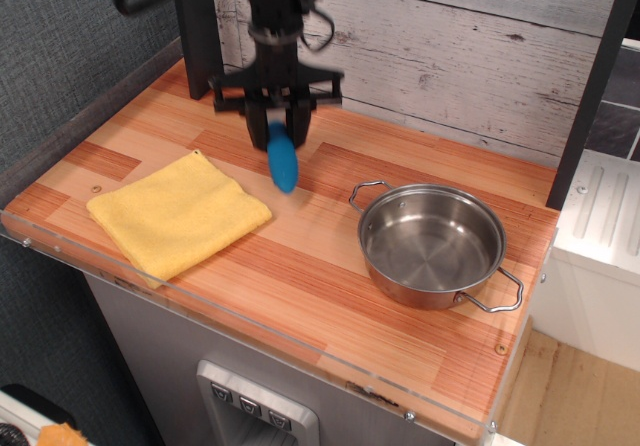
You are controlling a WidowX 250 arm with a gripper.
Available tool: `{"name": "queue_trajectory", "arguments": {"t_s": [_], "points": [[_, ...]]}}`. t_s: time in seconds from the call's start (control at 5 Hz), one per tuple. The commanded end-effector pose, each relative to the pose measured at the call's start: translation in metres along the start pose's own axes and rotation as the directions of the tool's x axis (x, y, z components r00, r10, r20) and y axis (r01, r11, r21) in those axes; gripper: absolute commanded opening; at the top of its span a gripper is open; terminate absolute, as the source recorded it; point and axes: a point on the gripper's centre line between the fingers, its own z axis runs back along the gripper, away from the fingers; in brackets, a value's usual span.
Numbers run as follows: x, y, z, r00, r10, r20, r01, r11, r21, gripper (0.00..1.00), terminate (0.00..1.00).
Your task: Move blue fork on top of yellow cloth with handle on table.
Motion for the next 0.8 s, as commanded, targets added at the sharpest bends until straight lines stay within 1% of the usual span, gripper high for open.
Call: {"name": "queue_trajectory", "arguments": {"t_s": [0.0, 0.2, 0.4, 0.6], "points": [[-0.009, 0.021, 0.058, 0.993, 0.1, 0.067, -0.101, 0.995, 0.004, 0.0, 0.0], [-0.031, 0.029, 0.068, 0.988, 0.141, 0.069, -0.144, 0.989, 0.035, 0.0, 0.0], [-0.053, 0.034, 0.069, 0.981, 0.185, 0.055, -0.189, 0.979, 0.078, 0.0, 0.0], [-0.073, 0.045, 0.064, 0.974, 0.225, 0.035, -0.227, 0.971, 0.078, 0.0, 0.0]]}}
